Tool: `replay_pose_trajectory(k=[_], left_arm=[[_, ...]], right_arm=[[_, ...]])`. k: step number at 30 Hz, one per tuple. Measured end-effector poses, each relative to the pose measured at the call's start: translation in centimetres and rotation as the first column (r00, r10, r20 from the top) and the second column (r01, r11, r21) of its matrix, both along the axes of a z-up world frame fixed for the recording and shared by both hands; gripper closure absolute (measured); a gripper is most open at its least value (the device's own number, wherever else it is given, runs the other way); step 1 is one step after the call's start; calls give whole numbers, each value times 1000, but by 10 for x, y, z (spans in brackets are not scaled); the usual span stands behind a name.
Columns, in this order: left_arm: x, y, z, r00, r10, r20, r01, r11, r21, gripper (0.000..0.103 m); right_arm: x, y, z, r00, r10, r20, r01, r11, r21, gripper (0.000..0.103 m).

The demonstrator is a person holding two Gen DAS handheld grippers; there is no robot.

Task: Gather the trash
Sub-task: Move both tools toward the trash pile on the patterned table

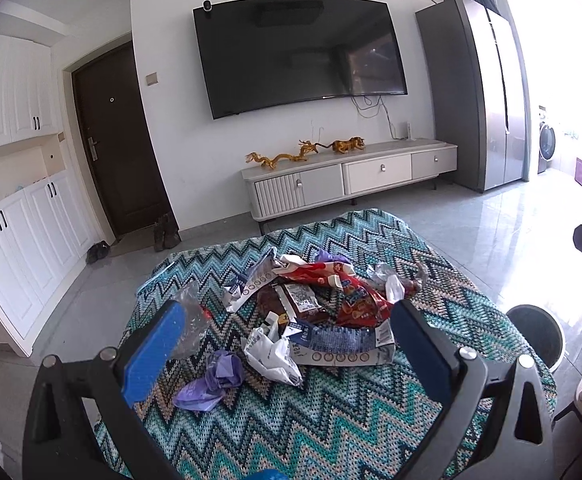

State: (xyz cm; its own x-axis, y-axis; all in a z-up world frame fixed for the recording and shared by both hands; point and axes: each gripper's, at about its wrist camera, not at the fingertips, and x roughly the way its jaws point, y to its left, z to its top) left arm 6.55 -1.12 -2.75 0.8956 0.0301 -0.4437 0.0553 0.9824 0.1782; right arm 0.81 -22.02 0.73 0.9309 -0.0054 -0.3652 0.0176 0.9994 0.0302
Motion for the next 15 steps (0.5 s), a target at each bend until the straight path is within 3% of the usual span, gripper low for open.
replay_pose_trajectory(k=[15], left_arm=[[27, 14, -14, 998, 6, -59, -7, 1000, -20, 0]], right_arm=[[30, 10, -13, 997, 39, -70, -41, 999, -18, 0]])
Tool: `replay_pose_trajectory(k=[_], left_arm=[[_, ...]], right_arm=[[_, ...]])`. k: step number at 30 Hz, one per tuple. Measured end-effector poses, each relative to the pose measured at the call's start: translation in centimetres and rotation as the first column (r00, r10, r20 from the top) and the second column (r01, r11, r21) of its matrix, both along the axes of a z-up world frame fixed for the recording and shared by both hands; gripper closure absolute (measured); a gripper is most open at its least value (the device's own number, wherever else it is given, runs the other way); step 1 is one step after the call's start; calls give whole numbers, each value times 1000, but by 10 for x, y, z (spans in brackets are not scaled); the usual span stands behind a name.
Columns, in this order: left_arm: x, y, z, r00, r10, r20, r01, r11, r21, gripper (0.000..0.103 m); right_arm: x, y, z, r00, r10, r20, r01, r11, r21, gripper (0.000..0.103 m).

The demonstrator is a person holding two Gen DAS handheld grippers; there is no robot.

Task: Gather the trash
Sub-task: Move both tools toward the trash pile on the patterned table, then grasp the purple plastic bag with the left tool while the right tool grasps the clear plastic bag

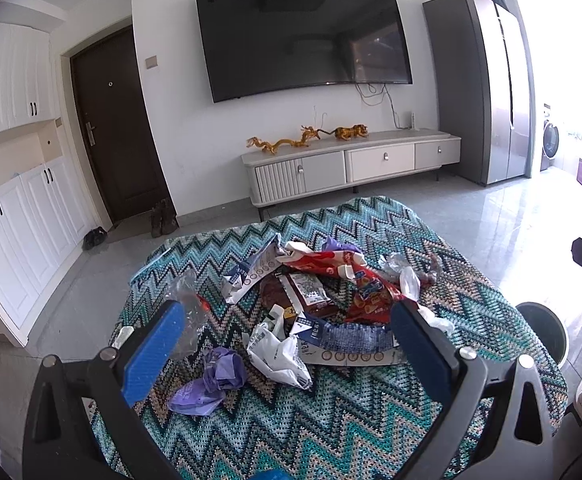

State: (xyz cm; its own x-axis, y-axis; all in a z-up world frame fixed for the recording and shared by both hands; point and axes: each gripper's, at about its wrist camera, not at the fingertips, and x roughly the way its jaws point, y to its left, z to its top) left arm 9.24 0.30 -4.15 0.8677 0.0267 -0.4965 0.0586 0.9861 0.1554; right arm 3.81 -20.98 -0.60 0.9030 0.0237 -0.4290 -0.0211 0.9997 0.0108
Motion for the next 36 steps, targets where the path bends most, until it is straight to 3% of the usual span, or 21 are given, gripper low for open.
replay_pose_trajectory(k=[18, 28, 36], left_arm=[[17, 17, -10, 999, -11, -35, 10, 999, -38, 0], [32, 67, -29, 993, -4, -117, -7, 996, -92, 0], [28, 127, -50, 982, 28, -188, -51, 991, -121, 1]], right_arm=[[16, 11, -3, 999, 33, -30, -33, 999, -10, 0], [30, 28, -9, 991, 110, -81, -113, 993, -29, 0], [57, 48, -30, 955, 237, -180, -243, 970, -12, 30]])
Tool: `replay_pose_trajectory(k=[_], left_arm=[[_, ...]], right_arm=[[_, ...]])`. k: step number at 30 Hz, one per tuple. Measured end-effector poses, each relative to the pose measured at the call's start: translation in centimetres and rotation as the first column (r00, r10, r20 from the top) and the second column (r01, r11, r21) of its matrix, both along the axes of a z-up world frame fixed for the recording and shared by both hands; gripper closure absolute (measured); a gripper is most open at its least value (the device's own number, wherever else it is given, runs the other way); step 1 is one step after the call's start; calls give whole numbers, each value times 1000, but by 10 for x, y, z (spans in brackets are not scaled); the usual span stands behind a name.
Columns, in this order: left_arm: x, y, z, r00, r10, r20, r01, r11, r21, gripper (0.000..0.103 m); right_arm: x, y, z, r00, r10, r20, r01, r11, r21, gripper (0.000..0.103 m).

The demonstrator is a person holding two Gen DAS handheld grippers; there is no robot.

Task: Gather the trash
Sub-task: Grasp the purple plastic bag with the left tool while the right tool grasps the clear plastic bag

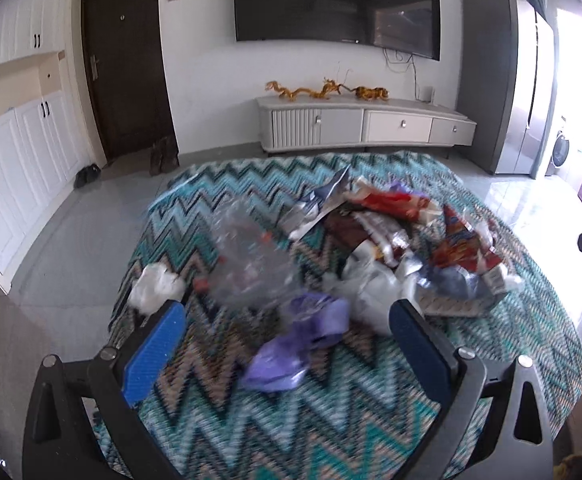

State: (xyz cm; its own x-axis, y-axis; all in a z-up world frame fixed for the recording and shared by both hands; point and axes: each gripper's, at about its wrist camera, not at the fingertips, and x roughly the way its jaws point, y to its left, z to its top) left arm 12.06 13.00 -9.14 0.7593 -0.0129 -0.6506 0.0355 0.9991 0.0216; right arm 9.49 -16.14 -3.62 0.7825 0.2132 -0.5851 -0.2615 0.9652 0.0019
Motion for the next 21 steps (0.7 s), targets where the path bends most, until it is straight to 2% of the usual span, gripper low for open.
replay_pose_trajectory(k=[6, 10, 14, 18, 20, 21], left_arm=[[-1, 11, -18, 997, -41, -63, 40, 999, -28, 1], [8, 6, -28, 992, -73, -99, 69, 996, -49, 11], [21, -1, -39, 987, -94, -132, 85, 994, -67, 15], [37, -9, -53, 980, -97, -176, 87, 994, -62, 33], [42, -10, -61, 974, -96, -203, 83, 994, -72, 44], [44, -11, -65, 971, -97, -220, 81, 993, -80, 54]], right_arm=[[22, 16, -28, 994, 74, -86, -75, 997, -8, 39], [38, 22, -43, 986, 100, -133, -103, 995, -11, 44], [55, 26, -59, 977, 123, -177, -126, 992, -4, 47], [69, 29, -75, 964, 147, -223, -150, 989, 5, 50], [75, 30, -82, 958, 155, -242, -158, 987, 6, 53], [78, 30, -86, 954, 158, -253, -161, 987, 12, 55]])
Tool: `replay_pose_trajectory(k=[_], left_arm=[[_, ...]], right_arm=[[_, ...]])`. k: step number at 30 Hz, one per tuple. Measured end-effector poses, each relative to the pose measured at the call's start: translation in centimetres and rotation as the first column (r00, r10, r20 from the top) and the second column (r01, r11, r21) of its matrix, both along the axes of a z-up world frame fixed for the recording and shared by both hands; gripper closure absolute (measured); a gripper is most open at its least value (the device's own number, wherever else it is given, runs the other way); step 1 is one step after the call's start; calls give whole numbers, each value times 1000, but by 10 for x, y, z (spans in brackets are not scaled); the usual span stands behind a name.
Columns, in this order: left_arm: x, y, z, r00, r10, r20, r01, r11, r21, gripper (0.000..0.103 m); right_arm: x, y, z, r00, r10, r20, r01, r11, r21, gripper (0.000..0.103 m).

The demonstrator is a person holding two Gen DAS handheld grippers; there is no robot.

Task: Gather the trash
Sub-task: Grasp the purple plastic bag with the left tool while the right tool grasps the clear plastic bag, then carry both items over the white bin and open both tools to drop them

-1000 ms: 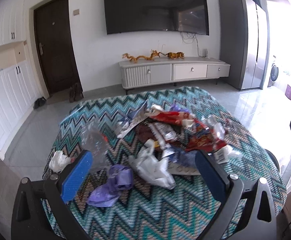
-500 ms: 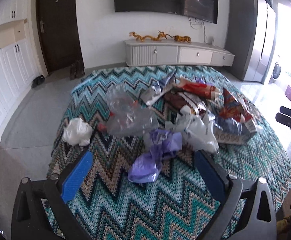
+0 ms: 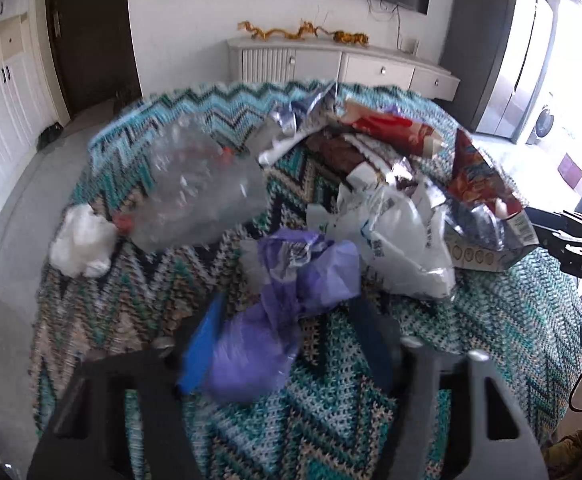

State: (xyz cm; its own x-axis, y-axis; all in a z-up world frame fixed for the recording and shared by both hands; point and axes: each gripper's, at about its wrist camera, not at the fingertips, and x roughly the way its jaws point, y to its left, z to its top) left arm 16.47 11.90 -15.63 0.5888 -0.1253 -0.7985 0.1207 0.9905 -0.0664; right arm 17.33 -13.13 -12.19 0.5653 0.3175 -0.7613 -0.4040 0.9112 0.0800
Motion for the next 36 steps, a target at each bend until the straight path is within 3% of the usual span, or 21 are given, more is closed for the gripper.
replay_pose_trajectory(k=[1, 3, 10, 19, 25, 30, 33, 36], left_arm=[[1, -1, -3, 1000, -2, -10, 2, 1000, -5, 60], [-1, -3, -6, 1000, -5, -16, 5, 1000, -4, 62], [-18, -10, 6, 1000, 4, 14, -4, 1000, 17, 67], [-44, -11, 48, 995, 20, 100, -23, 999, 33, 69], [-43, -50, 89, 982, -87, 167, 75, 994, 81, 69], [-22, -136, 116, 936, -297, 187, 279, 953, 119, 69], [-7, -199, 121, 895, -414, 163, 404, 910, 91, 69], [9, -274, 114, 840, -528, 123, 524, 849, 69, 69]], right_arm=[[2, 0, -3, 1000, 4, -11, -4, 1000, 7, 60], [6, 0, -9, 999, 17, -31, -16, 1000, 17, 72], [-2, -8, -9, 999, 12, -30, -11, 999, 44, 73], [-46, -41, 15, 998, -43, 35, 39, 994, 103, 73], [-73, -76, 34, 990, -105, 99, 90, 985, 145, 73], [-86, -123, 37, 968, -213, 129, 193, 969, 154, 73], [-94, -166, 27, 941, -318, 116, 298, 941, 162, 73], [-99, -211, 11, 903, -421, 85, 405, 901, 154, 73]])
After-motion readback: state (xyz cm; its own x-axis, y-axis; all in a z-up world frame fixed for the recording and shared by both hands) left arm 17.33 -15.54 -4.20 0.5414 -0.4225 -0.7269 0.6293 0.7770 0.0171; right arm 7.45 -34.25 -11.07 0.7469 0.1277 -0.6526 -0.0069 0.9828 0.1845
